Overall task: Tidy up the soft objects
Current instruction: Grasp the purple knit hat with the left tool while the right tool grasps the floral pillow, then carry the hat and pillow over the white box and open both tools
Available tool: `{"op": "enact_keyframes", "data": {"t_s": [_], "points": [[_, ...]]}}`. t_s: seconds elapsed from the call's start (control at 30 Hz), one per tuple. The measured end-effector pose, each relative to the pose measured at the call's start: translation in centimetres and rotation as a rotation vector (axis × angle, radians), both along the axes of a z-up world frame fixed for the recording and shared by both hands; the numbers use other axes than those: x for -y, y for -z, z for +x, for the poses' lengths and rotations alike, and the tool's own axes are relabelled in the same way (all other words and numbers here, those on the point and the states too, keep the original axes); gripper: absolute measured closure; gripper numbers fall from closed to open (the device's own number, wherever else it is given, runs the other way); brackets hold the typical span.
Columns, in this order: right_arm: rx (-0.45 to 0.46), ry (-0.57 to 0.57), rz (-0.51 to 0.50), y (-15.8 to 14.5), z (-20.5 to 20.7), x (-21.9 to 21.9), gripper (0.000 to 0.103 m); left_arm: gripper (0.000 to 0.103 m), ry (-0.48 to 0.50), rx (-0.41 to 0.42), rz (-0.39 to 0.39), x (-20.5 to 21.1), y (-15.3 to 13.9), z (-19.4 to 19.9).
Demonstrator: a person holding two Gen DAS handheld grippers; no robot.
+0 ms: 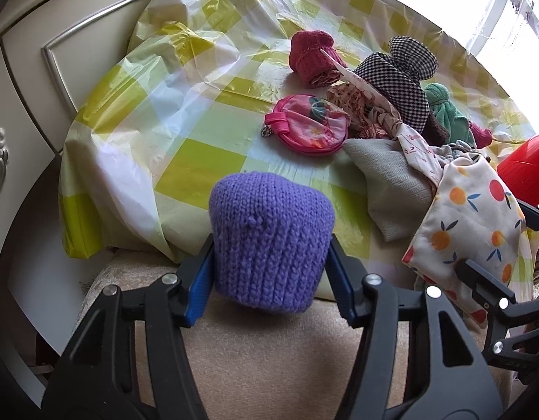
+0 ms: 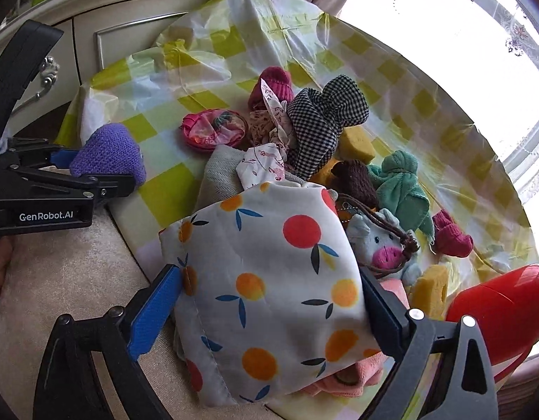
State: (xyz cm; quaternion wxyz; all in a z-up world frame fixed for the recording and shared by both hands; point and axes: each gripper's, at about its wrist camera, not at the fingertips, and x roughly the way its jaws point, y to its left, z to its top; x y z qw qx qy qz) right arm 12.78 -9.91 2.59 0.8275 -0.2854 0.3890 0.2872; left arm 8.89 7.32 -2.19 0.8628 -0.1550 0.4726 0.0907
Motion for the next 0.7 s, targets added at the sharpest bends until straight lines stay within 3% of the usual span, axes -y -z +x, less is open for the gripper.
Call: {"op": "enact_keyframes", "data": {"t_s": [0.07,0.2,0.4,0.7], "points": [[0.009,0.008,0.021,-0.4,-0.3,0.5,0.024,0.041,-0.001,0.002,0.004,0.1,0.0,-0.1],[0.032,0.039,0.037,-0.8,-0.6,1.5,0.055,0.043,0.002,0.01,0.02,0.4,-0.3,-0.2],[-0.004,0.075,0.105,-0.9,-0.3,3.2,0.078,0.044,0.003,0.024,0.033,0.6,-0.6,-0.3],[-0.056,0.14,0.268,-2.0,-0.5,5.6,0.084,0.045,-0.005,0.1,0.077,0.9,-2.1,-1.4]]}}
